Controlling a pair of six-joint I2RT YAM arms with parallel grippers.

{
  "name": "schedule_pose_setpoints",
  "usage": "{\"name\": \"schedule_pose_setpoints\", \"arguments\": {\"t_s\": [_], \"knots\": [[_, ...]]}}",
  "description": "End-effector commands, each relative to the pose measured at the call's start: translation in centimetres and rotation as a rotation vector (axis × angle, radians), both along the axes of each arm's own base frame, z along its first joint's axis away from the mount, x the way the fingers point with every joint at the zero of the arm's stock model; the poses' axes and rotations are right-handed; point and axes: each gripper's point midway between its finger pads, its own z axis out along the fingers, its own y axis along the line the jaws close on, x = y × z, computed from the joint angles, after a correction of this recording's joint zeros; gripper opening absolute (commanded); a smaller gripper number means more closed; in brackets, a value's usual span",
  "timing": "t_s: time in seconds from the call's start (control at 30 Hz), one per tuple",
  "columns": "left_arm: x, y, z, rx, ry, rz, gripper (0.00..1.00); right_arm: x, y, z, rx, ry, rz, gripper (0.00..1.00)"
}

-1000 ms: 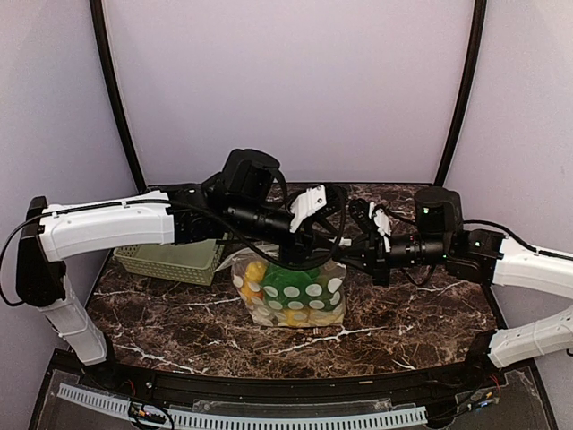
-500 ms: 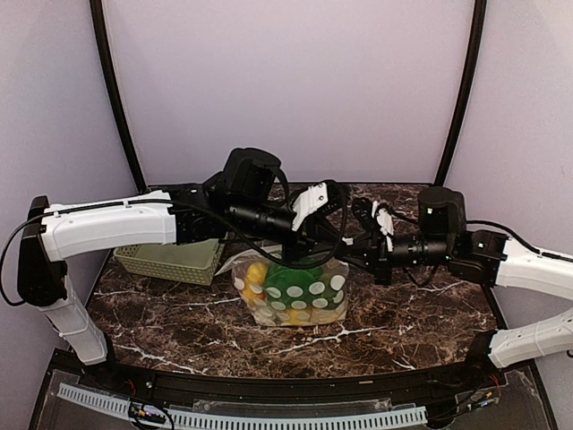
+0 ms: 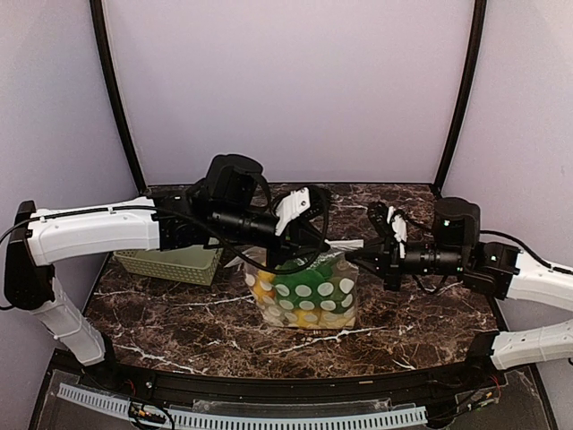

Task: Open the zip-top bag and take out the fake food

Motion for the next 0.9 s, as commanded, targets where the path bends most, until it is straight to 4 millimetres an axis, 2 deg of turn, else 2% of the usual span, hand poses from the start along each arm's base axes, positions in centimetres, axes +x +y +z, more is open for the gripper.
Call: {"name": "schedule_pose_setpoints", "arguments": {"t_s": [0.0, 0.2, 0.33, 0.57, 0.87], "knots": [[1.7, 3.9, 0.3, 0.049, -0.032, 0.107, 0.04, 0.7, -1.3, 1.8, 0.062, -0.043, -0.09, 0.0], [3.1, 7.3, 0.1, 0.062, -0.038, 0.199, 0.04, 2.0, -3.1, 1.9, 0.075, -0.044, -0.216, 0.0], [3.7, 9.1, -0.7, 0.088, -0.043, 0.249, 0.04, 2.8, -4.2, 1.5, 0.061, -0.025, -0.284, 0.0], [4.8, 12.3, -1.9, 0.13, -0.047, 0.353, 0.04, 4.2, -6.3, 2.2, 0.09, -0.023, -0.387, 0.0], [5.5, 15.2, -4.0, 0.209, -0.04, 0.46, 0.03, 5.9, -8.6, 2.4, 0.09, -0.029, -0.504, 0.0]]}}
